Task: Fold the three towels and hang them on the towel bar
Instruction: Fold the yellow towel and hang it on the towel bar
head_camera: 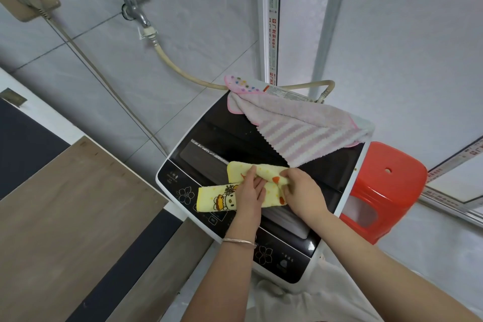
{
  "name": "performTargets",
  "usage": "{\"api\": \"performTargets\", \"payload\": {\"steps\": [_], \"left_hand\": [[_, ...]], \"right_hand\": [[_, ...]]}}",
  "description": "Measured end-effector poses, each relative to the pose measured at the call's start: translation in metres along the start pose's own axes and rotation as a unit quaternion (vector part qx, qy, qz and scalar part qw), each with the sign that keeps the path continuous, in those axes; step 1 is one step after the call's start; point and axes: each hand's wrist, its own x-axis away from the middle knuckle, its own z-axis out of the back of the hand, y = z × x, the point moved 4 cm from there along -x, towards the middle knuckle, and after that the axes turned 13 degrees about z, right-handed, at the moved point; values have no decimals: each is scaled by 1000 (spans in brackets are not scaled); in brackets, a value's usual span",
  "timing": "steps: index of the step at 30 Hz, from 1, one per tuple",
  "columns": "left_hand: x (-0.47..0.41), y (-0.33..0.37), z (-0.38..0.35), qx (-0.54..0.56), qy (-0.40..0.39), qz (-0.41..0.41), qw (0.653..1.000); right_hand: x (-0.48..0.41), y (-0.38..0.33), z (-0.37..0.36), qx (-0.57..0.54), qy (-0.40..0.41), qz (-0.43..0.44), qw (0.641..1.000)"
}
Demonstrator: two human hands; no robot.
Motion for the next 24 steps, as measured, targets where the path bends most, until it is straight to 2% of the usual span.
{"api": "performTargets", "payload": {"steps": [3, 8, 11, 13, 15, 18, 20, 24], "left_hand": [[0, 2, -3, -29, 18, 18, 999], [-3, 9, -2, -62, 85, 57, 993], [-5, 11, 4, -38, 116, 51, 991], [-4, 10, 8, 6, 109, 41, 993], [-2, 9, 11, 57, 90, 30, 994], [5, 3, 14, 99, 51, 16, 994], [8, 1, 17, 120, 20, -2, 993], [10, 2, 29, 162, -4, -39, 986]], "right_hand": [[1, -5, 2, 26, 19, 35, 999], [8, -25, 1, 81, 21, 243, 967], [13, -29, -1, 85, 25, 280, 956], [16, -25, -5, 101, 45, 246, 963], [18, -17, -9, 131, 47, 144, 980], [19, -10, -19, 158, -3, 29, 987], [19, -10, -20, 176, -32, 5, 984], [19, -11, -20, 177, -2, 12, 984]]}}
